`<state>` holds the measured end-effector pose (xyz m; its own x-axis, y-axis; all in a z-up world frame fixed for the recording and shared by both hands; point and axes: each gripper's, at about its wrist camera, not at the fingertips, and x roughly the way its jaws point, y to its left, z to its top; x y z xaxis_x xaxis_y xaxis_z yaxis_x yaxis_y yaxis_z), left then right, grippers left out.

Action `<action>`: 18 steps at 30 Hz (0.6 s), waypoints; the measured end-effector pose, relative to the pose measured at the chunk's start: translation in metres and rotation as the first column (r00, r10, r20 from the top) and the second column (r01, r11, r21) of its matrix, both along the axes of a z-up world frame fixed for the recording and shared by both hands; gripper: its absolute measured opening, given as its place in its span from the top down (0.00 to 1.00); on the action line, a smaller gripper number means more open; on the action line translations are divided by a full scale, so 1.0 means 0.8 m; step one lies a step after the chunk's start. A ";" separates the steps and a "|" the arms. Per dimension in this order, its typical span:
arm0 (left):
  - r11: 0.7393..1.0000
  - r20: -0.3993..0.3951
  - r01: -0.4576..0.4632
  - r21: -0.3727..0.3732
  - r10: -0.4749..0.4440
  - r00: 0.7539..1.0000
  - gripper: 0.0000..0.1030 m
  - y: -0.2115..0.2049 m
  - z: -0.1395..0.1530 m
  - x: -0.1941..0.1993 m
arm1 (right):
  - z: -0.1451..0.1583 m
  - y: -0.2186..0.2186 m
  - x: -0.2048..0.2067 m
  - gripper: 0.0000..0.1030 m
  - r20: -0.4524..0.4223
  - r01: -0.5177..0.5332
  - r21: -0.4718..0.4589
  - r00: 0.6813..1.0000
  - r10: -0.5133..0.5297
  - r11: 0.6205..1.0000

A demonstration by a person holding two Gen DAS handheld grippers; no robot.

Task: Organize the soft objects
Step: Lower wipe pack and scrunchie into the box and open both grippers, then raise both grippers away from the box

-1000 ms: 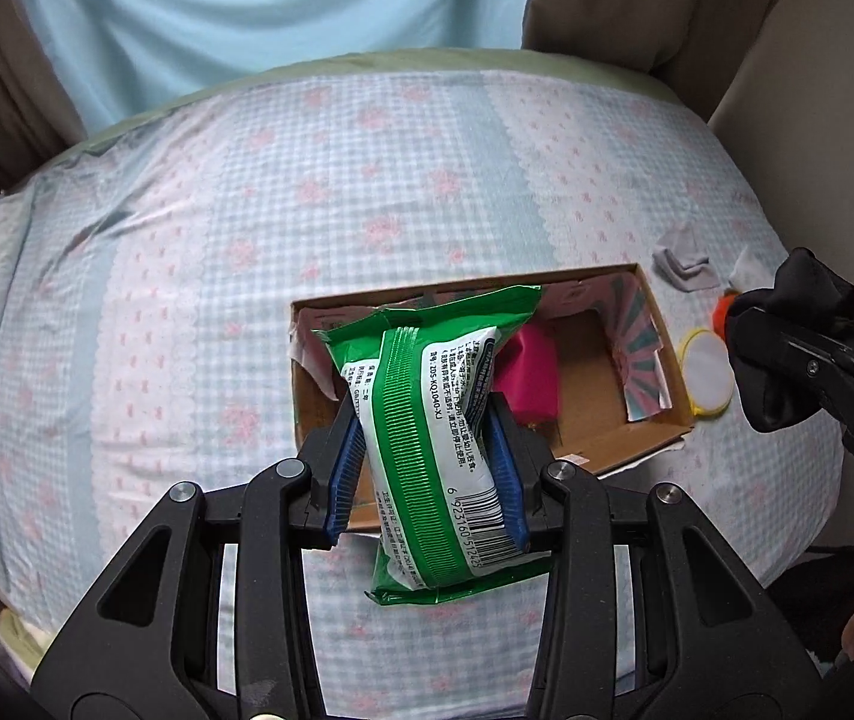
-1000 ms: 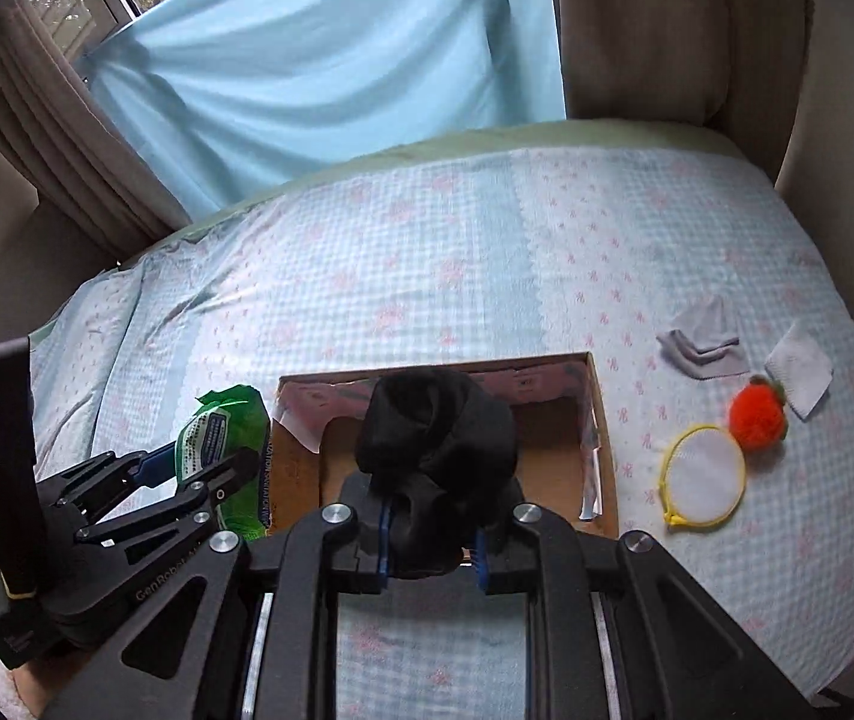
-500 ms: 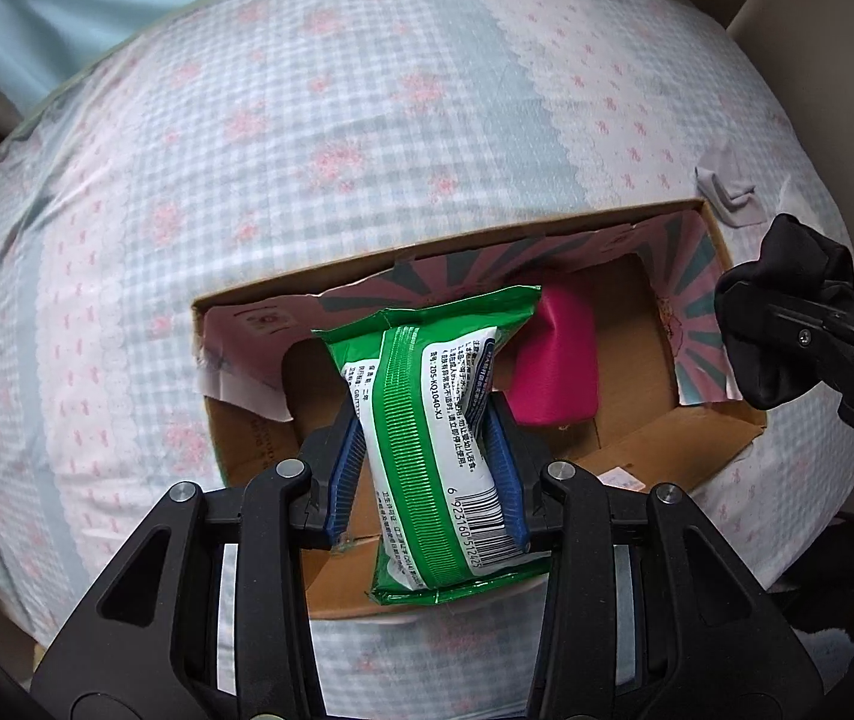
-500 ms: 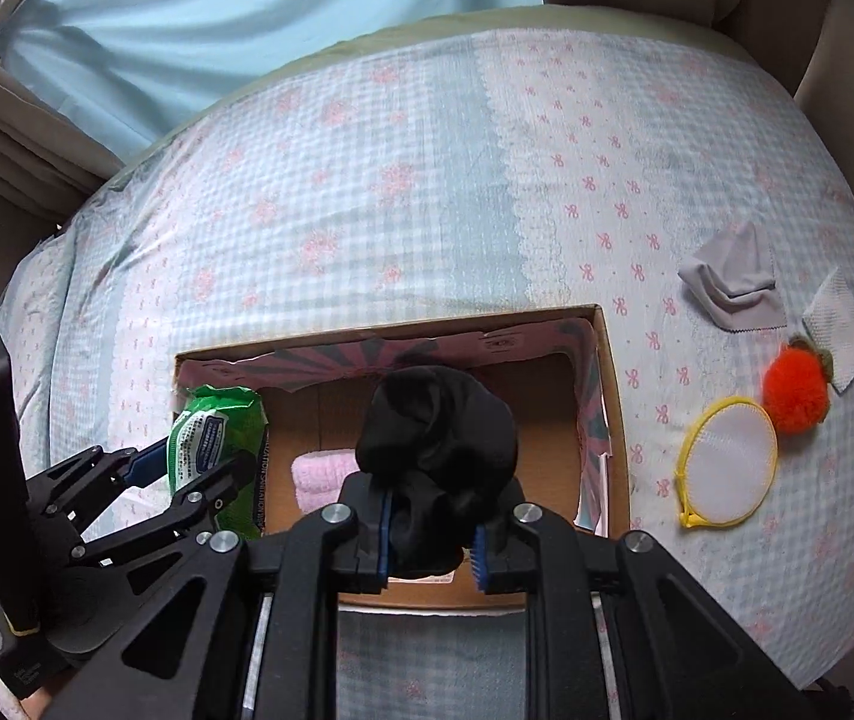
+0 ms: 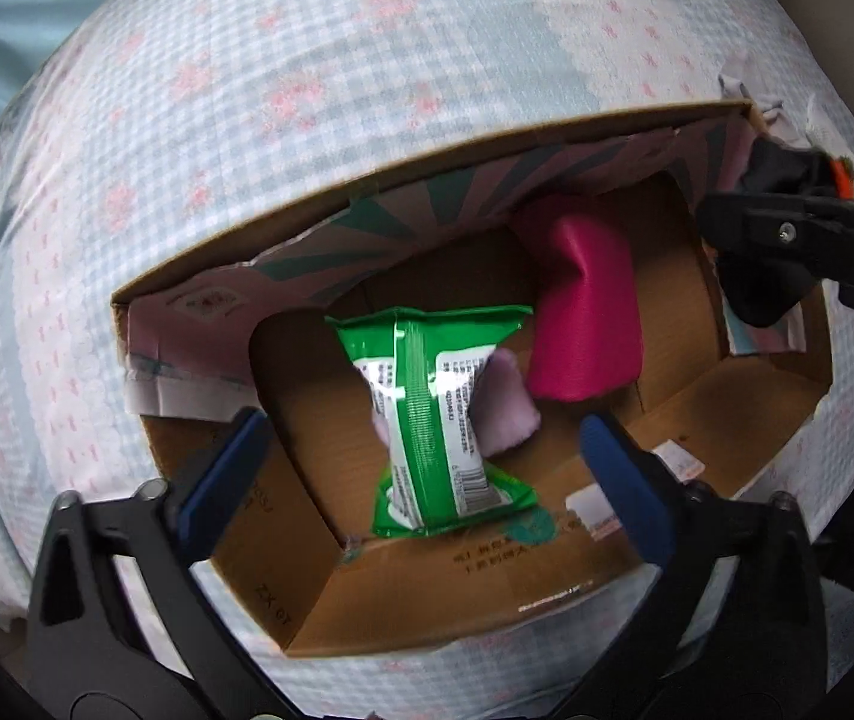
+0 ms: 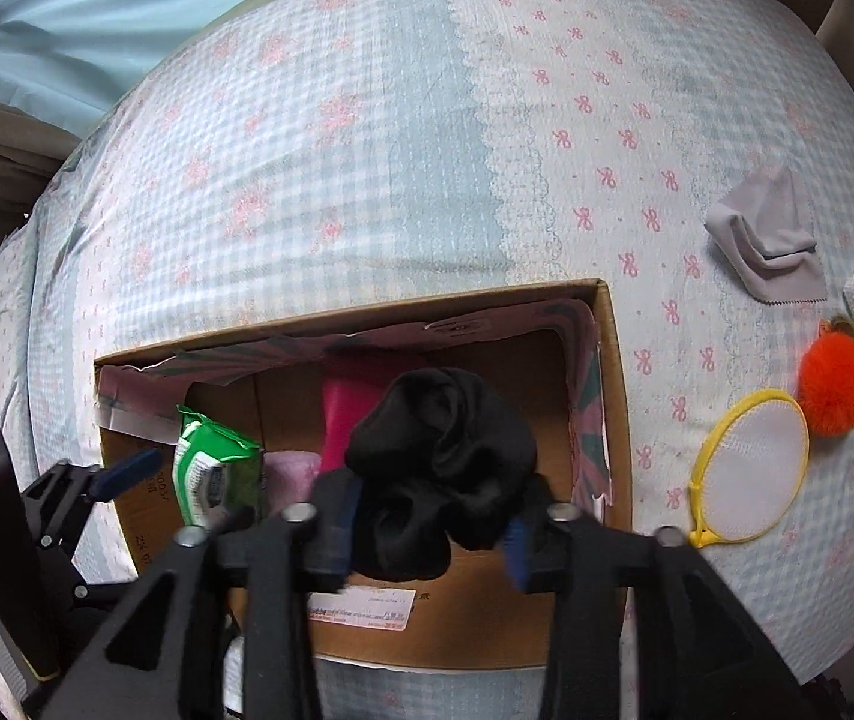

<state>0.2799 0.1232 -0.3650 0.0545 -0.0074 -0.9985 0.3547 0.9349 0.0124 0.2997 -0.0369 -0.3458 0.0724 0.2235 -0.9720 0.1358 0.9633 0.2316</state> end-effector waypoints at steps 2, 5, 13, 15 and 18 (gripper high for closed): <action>1.000 0.004 -0.001 -0.018 0.001 1.000 0.00 0.003 0.001 -0.002 | -0.002 -0.005 0.001 0.03 0.017 0.027 0.014 0.999 -0.028 1.000; 1.000 -0.004 -0.020 -0.022 0.020 1.000 0.00 0.009 -0.005 -0.005 | 0.000 -0.006 -0.001 0.00 0.027 0.033 0.017 0.999 -0.033 0.999; 0.997 0.009 -0.062 -0.045 0.062 0.998 0.00 0.018 0.004 -0.008 | 0.015 -0.002 -0.015 0.00 0.059 0.011 0.010 0.998 -0.012 1.000; 0.997 0.018 -0.061 -0.048 0.062 0.998 0.00 0.018 0.009 -0.011 | 0.024 -0.001 -0.020 0.00 0.080 0.004 0.000 0.997 -0.004 1.000; 0.997 0.038 -0.061 -0.050 0.063 0.997 0.00 0.014 0.025 -0.015 | 0.040 -0.001 -0.028 0.00 0.103 0.003 -0.005 0.995 -0.002 1.000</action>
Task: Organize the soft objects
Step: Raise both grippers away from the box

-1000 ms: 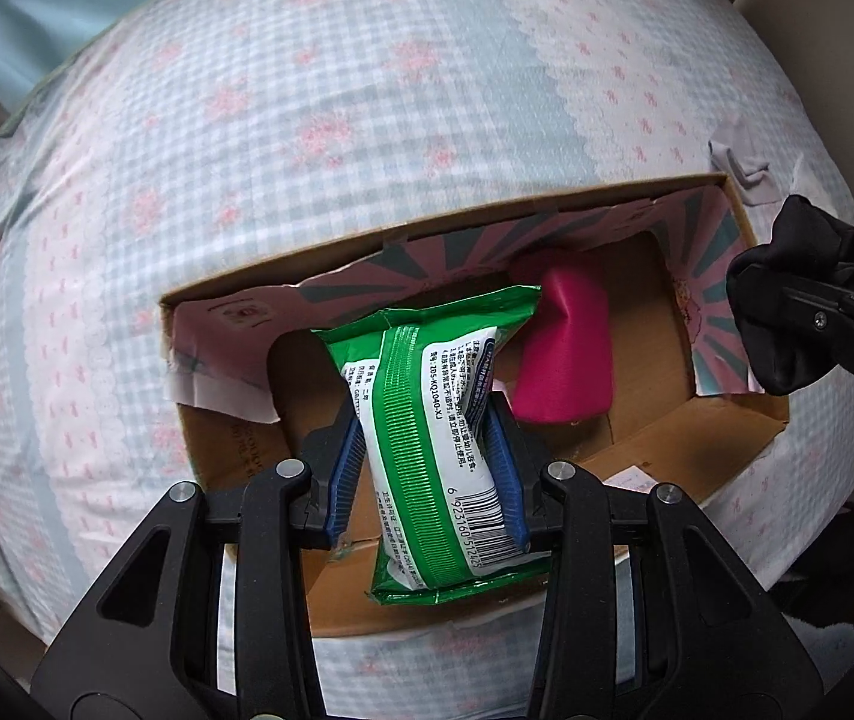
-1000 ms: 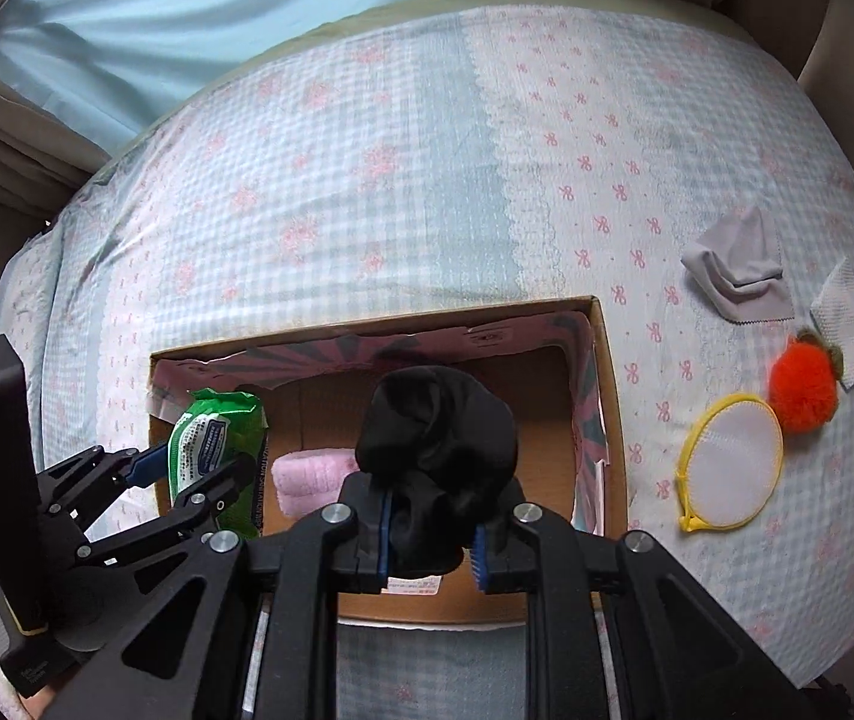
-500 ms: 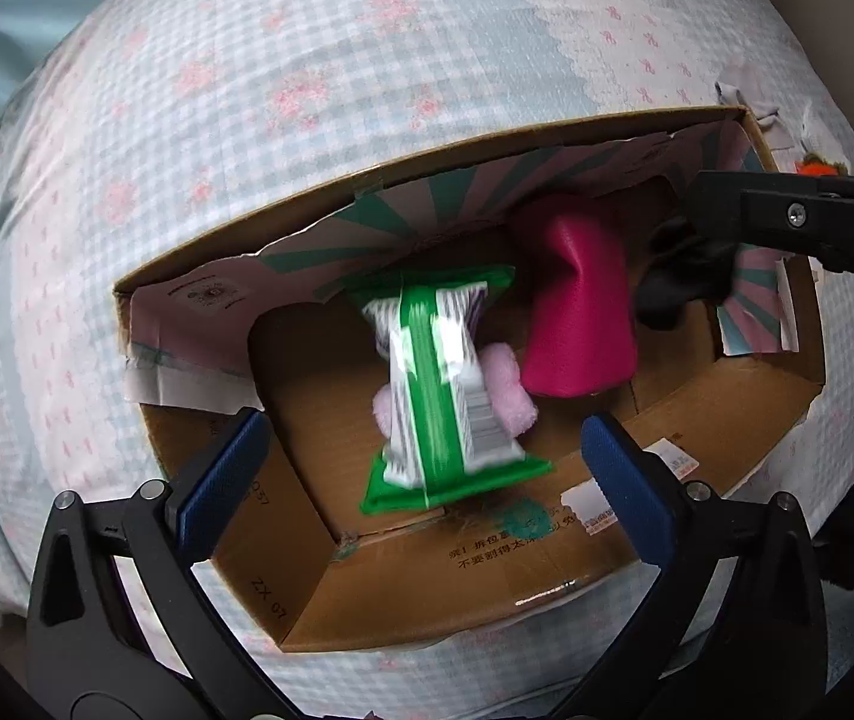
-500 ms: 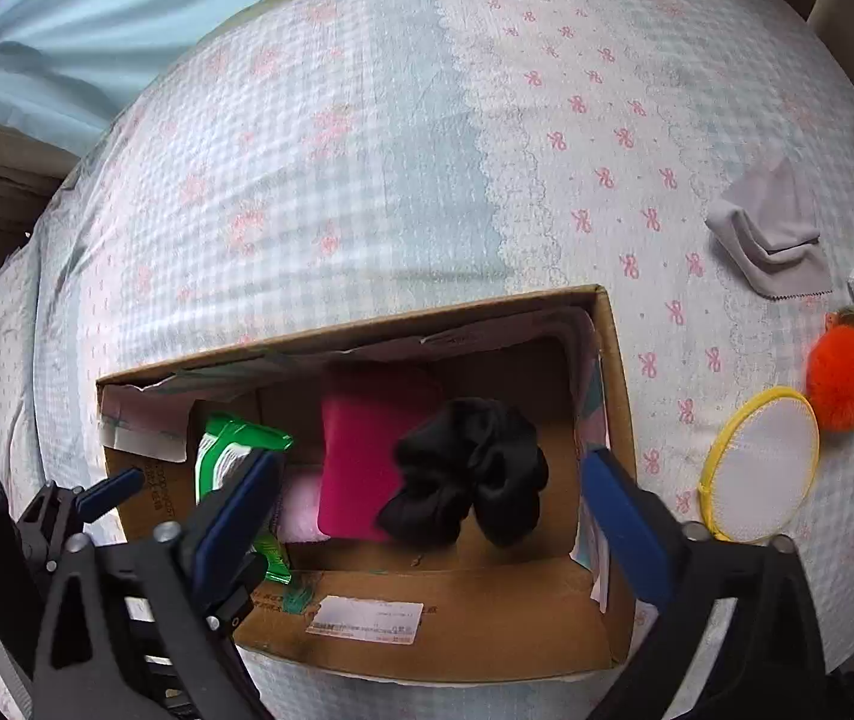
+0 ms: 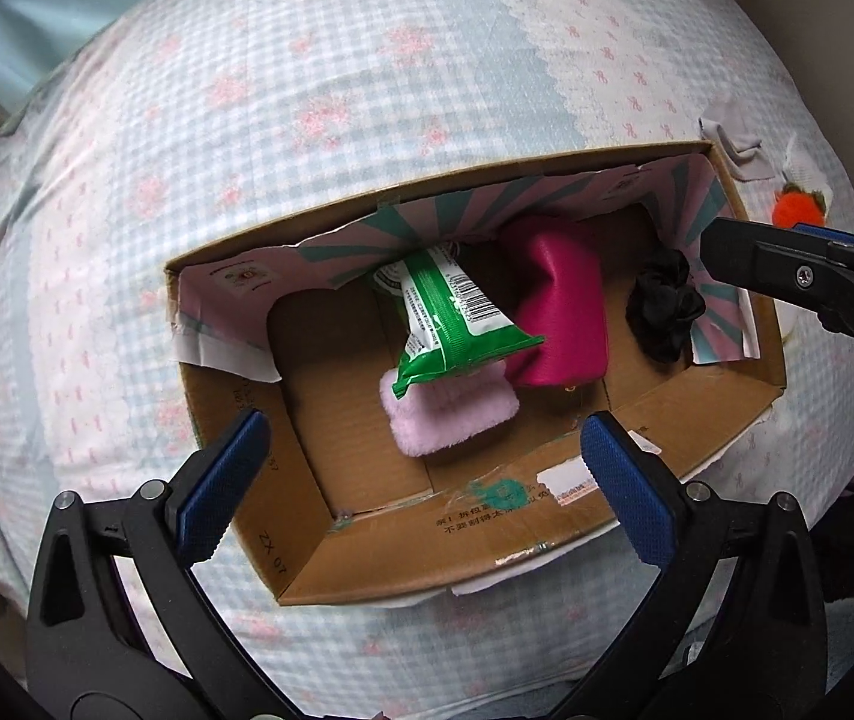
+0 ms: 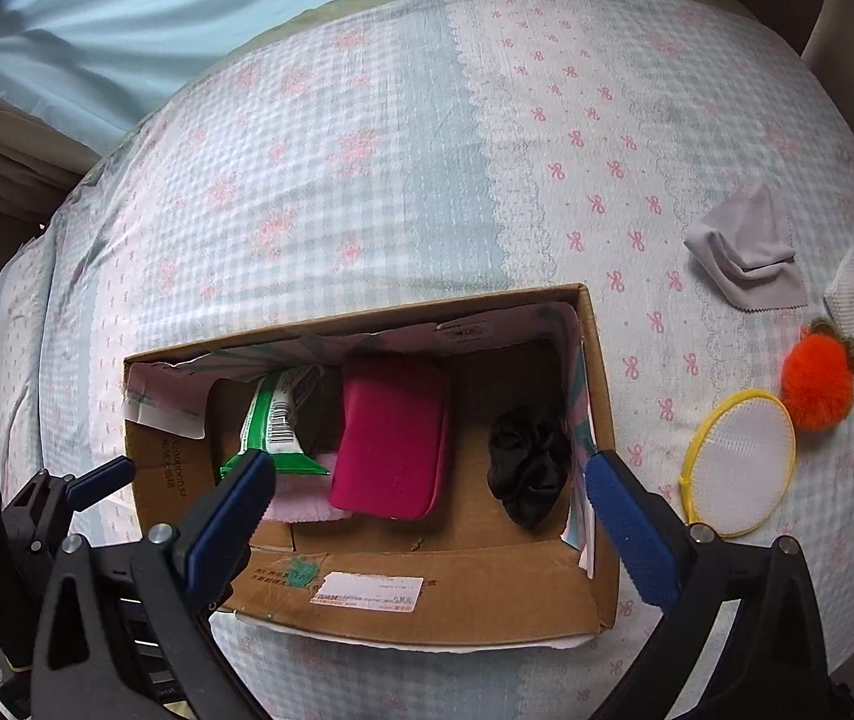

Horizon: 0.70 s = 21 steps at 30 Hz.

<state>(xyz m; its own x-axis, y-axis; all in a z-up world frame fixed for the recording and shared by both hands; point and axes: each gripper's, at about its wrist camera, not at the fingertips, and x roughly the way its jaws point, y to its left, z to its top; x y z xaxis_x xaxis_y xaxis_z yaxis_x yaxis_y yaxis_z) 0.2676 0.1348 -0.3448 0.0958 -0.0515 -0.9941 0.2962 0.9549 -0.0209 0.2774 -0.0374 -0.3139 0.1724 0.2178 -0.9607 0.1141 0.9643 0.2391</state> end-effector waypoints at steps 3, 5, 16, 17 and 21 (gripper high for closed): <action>1.000 0.032 -0.004 -0.006 0.004 0.999 0.00 0.000 0.023 -0.010 | 0.019 -0.001 -0.011 0.00 0.032 0.008 -0.004 0.999 -0.008 1.000; 1.000 0.056 -0.010 -0.006 0.010 0.998 0.00 0.001 0.038 -0.017 | 0.033 -0.001 -0.019 0.00 0.056 0.004 -0.011 0.998 -0.004 1.000; 0.996 0.197 -0.077 -0.046 0.085 0.977 0.00 0.020 0.142 -0.074 | 0.134 0.004 -0.088 0.00 0.217 -0.024 -0.093 0.975 0.044 0.995; 0.996 0.211 -0.081 -0.046 0.089 0.974 0.00 0.020 0.151 -0.081 | 0.144 0.004 -0.095 0.00 0.232 -0.024 -0.093 0.972 0.045 0.995; 0.995 0.253 -0.089 -0.052 0.100 0.962 0.00 0.020 0.185 -0.109 | 0.179 0.000 -0.125 0.00 0.284 -0.019 -0.099 0.958 0.046 0.995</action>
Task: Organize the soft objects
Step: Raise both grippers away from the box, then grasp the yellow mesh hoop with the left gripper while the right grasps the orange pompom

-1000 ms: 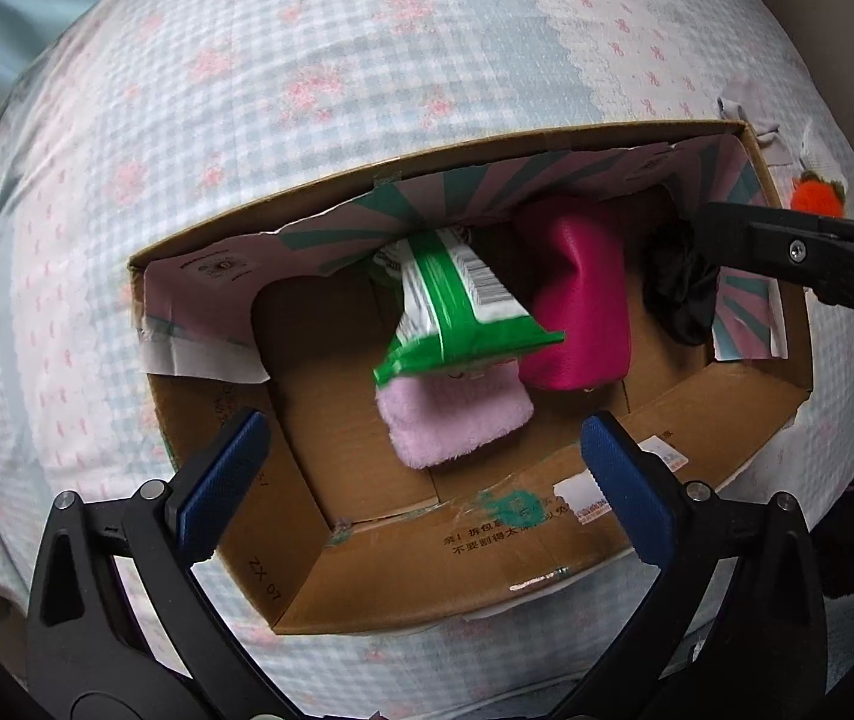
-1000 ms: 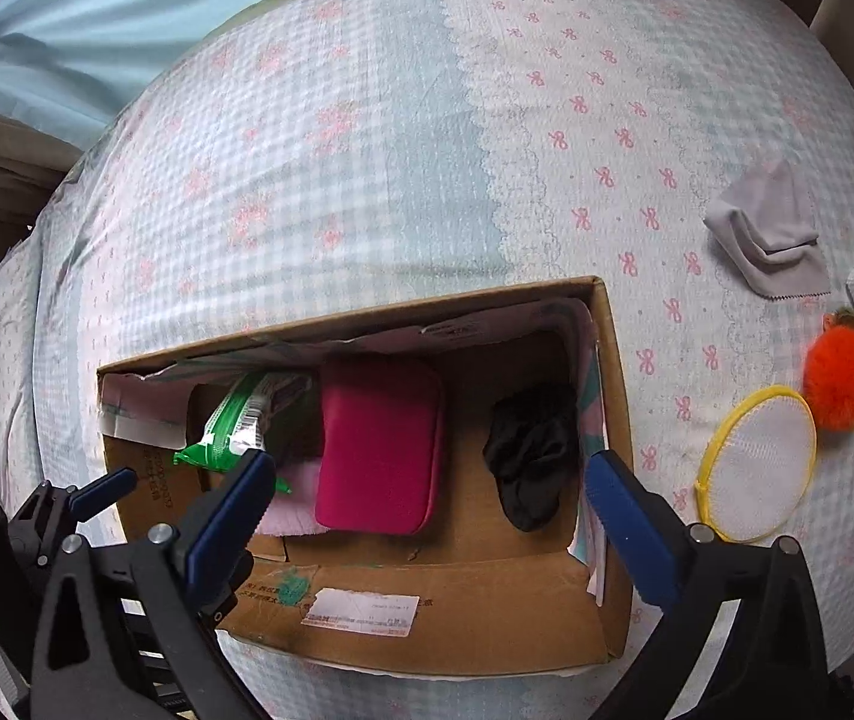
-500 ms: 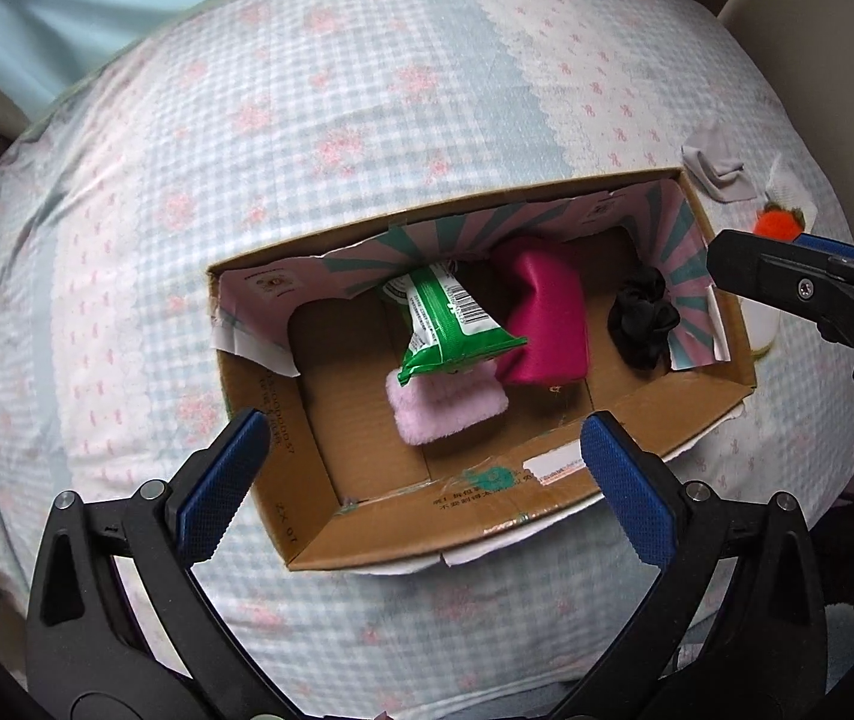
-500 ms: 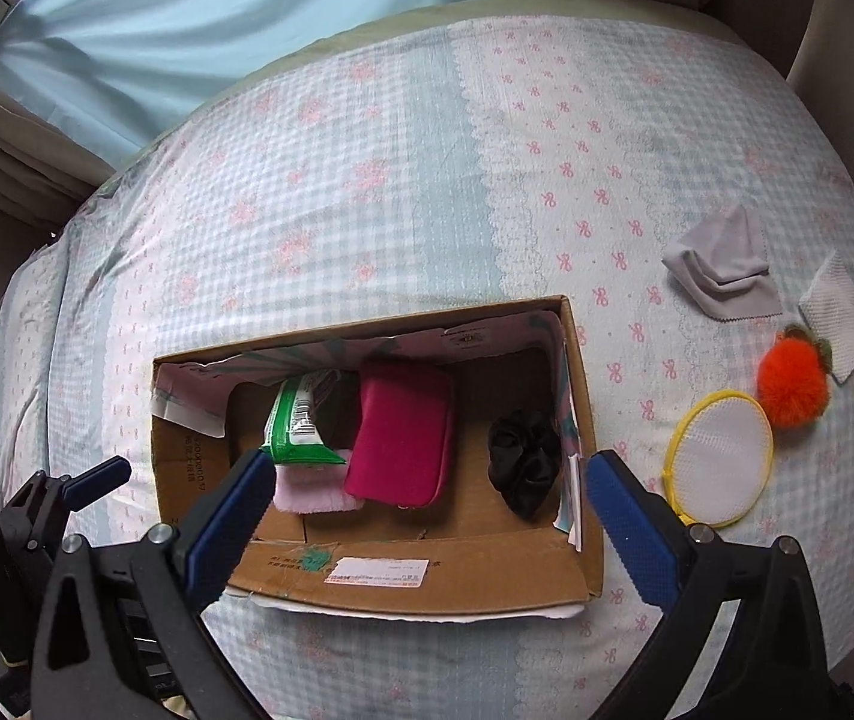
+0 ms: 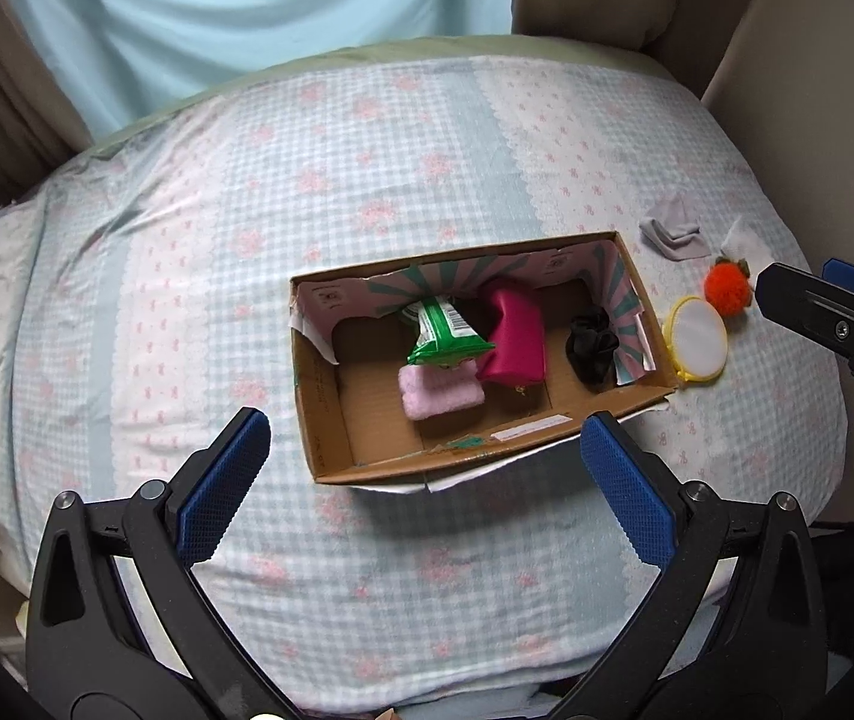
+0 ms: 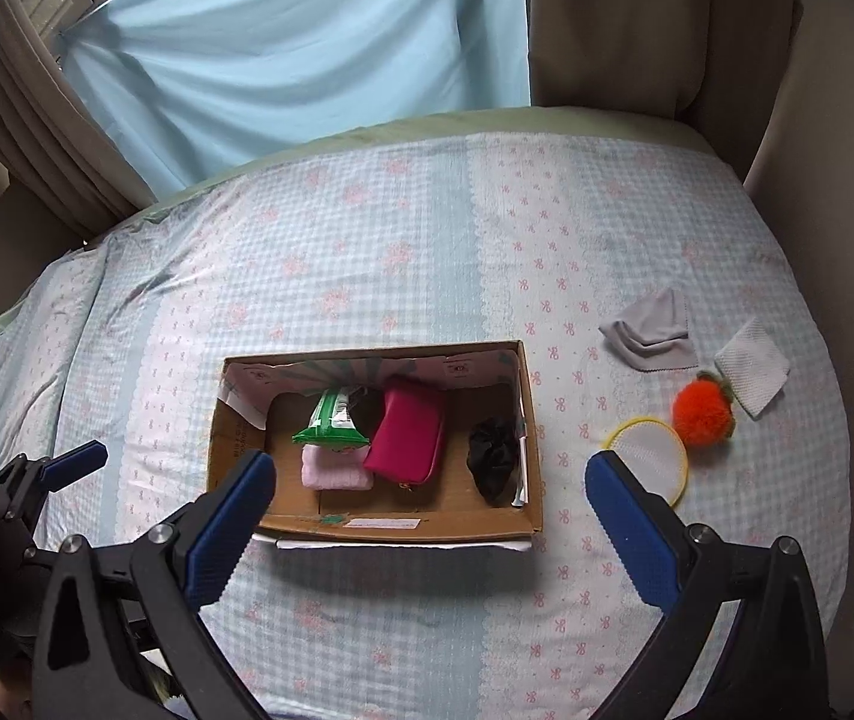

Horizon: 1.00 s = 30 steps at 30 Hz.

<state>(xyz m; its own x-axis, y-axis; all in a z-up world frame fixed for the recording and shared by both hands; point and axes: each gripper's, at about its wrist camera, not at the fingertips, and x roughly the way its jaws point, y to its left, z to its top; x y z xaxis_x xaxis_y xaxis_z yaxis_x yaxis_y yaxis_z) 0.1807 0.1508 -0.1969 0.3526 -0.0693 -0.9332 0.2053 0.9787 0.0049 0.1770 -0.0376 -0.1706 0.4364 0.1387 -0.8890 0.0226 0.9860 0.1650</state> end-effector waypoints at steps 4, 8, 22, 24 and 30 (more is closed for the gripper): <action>1.000 0.039 -0.009 -0.023 0.010 0.999 0.00 -0.003 0.031 -0.029 | 0.032 -0.009 -0.030 0.00 0.051 0.023 -0.028 0.998 -0.021 0.999; 0.998 0.069 -0.014 -0.059 0.018 0.997 0.00 -0.010 0.055 -0.050 | 0.055 -0.027 -0.057 0.00 0.080 0.054 -0.039 0.995 -0.051 0.998; 0.990 0.232 -0.039 -0.138 0.070 0.970 0.00 -0.084 0.130 -0.089 | 0.103 -0.157 -0.096 0.00 0.192 0.137 -0.069 0.974 -0.122 0.988; 0.989 0.253 -0.038 -0.146 0.074 0.965 0.00 -0.104 0.131 -0.093 | 0.102 -0.183 -0.095 0.00 0.199 0.130 -0.077 0.973 -0.112 0.989; 0.990 0.279 -0.014 -0.143 0.054 0.959 0.00 -0.183 0.112 -0.097 | 0.083 -0.249 -0.080 0.00 0.210 0.062 -0.118 0.977 -0.036 0.991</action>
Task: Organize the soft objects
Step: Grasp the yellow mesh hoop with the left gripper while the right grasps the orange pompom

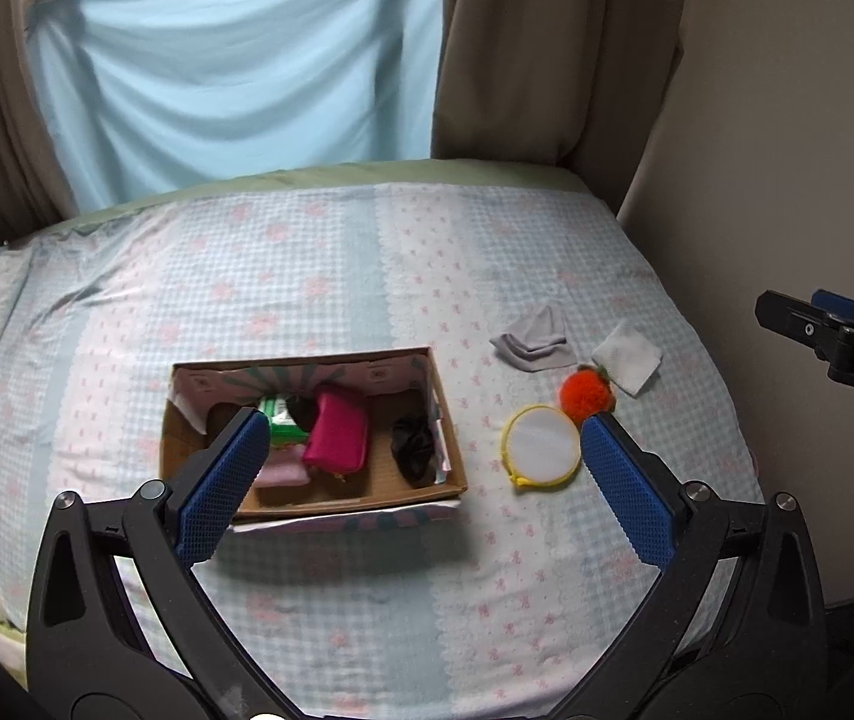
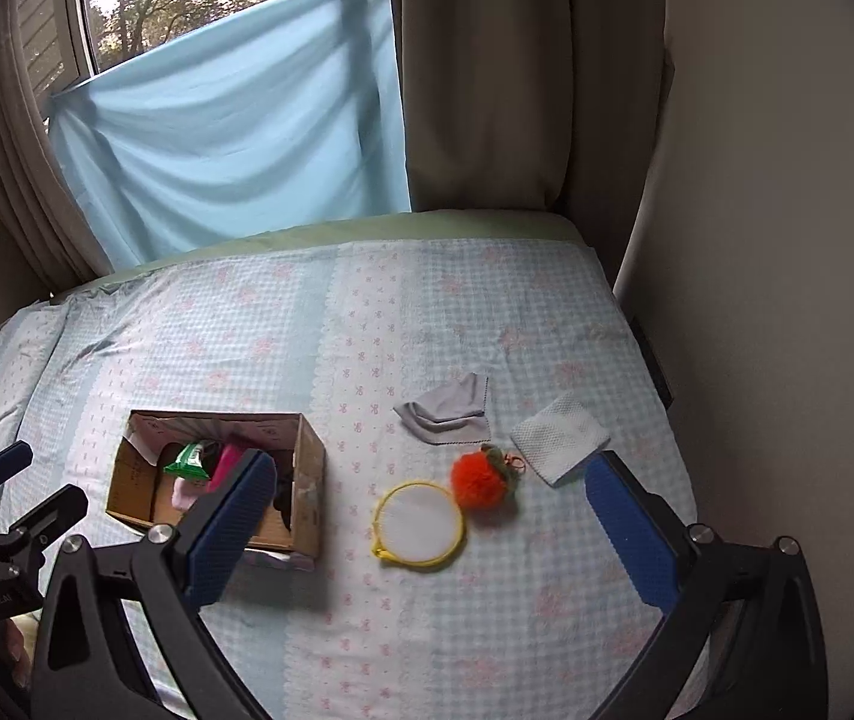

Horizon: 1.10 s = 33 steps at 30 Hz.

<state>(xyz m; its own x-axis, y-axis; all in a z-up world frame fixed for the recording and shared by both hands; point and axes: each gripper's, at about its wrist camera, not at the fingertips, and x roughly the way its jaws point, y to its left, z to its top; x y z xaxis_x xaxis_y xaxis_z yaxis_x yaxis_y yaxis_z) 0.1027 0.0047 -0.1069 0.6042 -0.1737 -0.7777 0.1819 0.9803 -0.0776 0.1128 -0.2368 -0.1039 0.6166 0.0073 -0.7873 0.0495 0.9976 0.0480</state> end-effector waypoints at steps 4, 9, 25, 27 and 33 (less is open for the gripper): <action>0.999 -0.017 0.046 0.018 -0.046 0.999 0.00 -0.057 -0.030 0.003 | -0.028 -0.037 0.017 0.00 -0.018 -0.052 0.000 0.998 0.052 0.999; 0.991 -0.054 0.116 0.073 -0.113 0.992 0.00 -0.126 -0.083 0.008 | -0.077 -0.071 0.043 0.00 -0.033 -0.126 0.014 0.991 0.126 0.992; 0.986 -0.200 0.111 0.124 -0.085 0.976 0.00 -0.253 -0.317 0.052 | -0.284 -0.105 0.128 0.02 -0.121 -0.381 0.076 0.914 0.387 0.922; 0.986 -0.183 0.079 0.145 -0.051 0.982 0.00 -0.255 -0.336 0.059 | -0.304 -0.105 0.135 0.05 -0.122 -0.408 0.085 0.901 0.416 0.909; 0.981 -0.158 0.070 0.181 -0.041 0.987 0.00 -0.264 -0.387 0.084 | -0.355 -0.099 0.155 0.15 -0.138 -0.474 0.111 0.863 0.486 0.874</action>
<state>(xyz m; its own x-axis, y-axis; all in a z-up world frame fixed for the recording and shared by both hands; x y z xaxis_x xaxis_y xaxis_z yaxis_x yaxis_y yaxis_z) 0.1696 -0.2069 -0.4162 0.4692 -0.0474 -0.8818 0.2366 0.9688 0.0739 0.2369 -0.3157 -0.3878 0.3918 0.3297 -0.8590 -0.4215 0.8942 0.1510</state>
